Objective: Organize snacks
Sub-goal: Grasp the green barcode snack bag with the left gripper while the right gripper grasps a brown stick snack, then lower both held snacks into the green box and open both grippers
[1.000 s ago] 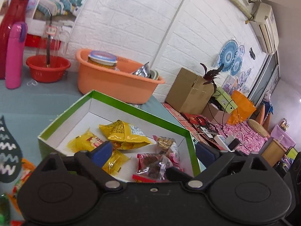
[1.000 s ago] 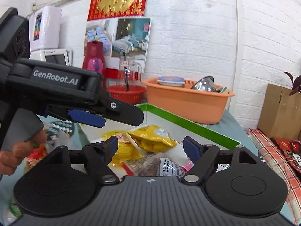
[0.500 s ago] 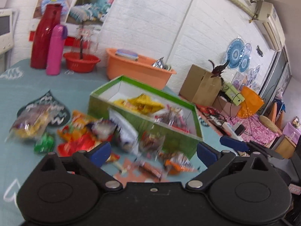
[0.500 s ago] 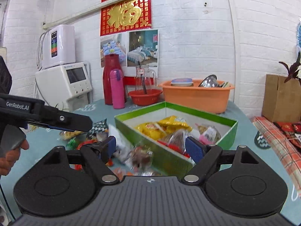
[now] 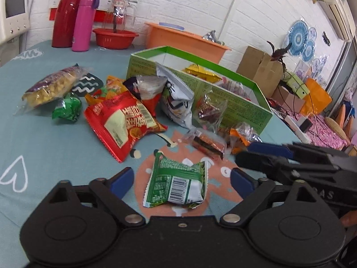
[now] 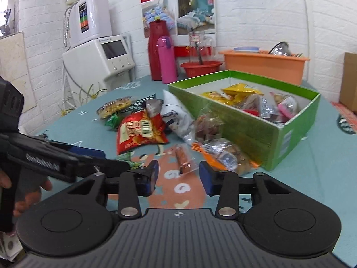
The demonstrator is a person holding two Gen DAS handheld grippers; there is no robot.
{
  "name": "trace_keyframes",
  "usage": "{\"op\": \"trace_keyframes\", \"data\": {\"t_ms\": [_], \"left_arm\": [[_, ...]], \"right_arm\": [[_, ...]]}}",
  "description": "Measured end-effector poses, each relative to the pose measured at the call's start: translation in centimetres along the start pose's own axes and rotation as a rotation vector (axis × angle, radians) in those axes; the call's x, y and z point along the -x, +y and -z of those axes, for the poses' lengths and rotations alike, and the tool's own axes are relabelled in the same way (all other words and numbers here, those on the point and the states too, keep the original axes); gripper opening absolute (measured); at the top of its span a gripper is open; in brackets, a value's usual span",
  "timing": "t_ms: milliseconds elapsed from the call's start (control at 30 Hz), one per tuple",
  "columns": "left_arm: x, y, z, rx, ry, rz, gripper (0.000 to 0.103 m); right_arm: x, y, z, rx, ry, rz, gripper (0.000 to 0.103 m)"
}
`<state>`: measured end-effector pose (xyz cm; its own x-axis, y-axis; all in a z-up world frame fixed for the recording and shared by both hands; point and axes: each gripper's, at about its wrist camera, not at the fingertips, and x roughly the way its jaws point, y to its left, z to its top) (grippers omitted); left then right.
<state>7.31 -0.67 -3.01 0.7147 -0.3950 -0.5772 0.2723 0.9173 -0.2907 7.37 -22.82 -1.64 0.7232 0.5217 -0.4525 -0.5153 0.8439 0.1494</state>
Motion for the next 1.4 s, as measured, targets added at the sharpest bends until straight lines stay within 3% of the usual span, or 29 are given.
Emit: {"op": "trace_keyframes", "data": {"t_ms": [100, 167, 267, 433, 500, 633, 800, 867, 933, 1100, 1400], "left_arm": [[-0.2, 0.1, 0.4, -0.017, 0.009, 0.0, 0.087], [0.0, 0.2, 0.4, -0.017, 0.008, -0.006, 0.083], [0.1, 0.7, 0.4, 0.002, 0.006, 0.006, 0.084], [0.4, 0.5, 0.6, -0.022, 0.005, -0.003, 0.082], [0.3, 0.5, 0.6, -0.022, 0.008, 0.0, 0.082], [0.1, 0.2, 0.5, -0.03, 0.009, -0.004, 0.082], [0.1, 0.0, 0.8, -0.046, -0.008, -0.014, 0.083], [0.3, 0.3, 0.9, -0.02, -0.002, 0.012, 0.074], [0.4, 0.6, 0.9, 0.005, 0.003, 0.025, 0.074], [1.6, 0.8, 0.1, 0.049, -0.02, 0.082, 0.072], [3.6, -0.7, -6.4, 0.029, -0.193, 0.148, 0.073]], "right_arm": [[-1.8, 0.3, -0.5, 0.013, 0.021, 0.004, 0.069], [-3.0, 0.5, -0.9, 0.037, 0.028, 0.032, 0.069], [-4.8, 0.6, -1.3, 0.086, 0.041, 0.083, 0.065], [-6.0, 1.1, -1.1, 0.128, 0.085, 0.069, 0.061], [-5.5, 1.5, -0.8, 0.145, 0.107, 0.068, 0.047], [-4.5, 1.5, -0.2, 0.124, 0.114, 0.045, 0.047], [-5.2, 1.4, -0.5, 0.107, 0.099, 0.068, 0.053], [-5.5, 1.4, -0.4, 0.111, 0.112, 0.056, 0.04], [-5.2, 1.4, -0.3, 0.093, 0.112, 0.035, 0.037], [-2.3, 1.6, -1.0, 0.063, 0.039, -0.03, 0.035], [1.3, 0.5, -5.2, 0.066, -0.154, 0.017, 0.036]]}}
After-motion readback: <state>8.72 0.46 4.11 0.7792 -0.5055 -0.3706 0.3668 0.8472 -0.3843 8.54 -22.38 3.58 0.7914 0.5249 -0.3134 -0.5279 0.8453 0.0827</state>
